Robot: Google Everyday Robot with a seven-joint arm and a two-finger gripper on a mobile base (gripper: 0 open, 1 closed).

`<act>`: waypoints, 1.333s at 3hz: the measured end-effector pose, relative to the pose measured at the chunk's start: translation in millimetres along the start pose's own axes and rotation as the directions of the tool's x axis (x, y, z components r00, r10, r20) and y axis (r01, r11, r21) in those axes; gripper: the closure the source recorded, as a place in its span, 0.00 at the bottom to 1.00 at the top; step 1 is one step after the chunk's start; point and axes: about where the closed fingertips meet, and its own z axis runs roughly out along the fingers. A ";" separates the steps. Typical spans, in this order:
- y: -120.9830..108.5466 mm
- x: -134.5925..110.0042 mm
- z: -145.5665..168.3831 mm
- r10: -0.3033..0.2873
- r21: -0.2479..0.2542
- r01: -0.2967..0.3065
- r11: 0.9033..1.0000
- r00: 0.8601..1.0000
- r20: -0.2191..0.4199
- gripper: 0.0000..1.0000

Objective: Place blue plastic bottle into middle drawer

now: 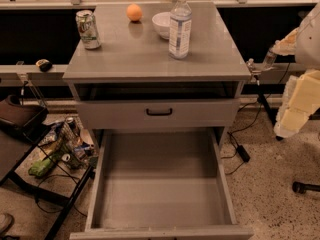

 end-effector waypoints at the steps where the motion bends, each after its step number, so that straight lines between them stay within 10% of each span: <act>1: 0.0 0.0 0.0 0.000 0.000 0.000 1.000 1.000 0.000 0.00; 3: -10.9 1.1 55.2 0.069 0.034 -0.077 0.996 0.981 0.184 0.00; 4: -44.1 -15.0 88.8 0.115 0.052 -0.145 0.988 0.920 0.374 0.00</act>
Offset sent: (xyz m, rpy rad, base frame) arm 0.0700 0.0017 -0.0418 0.2894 -0.3640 -0.1080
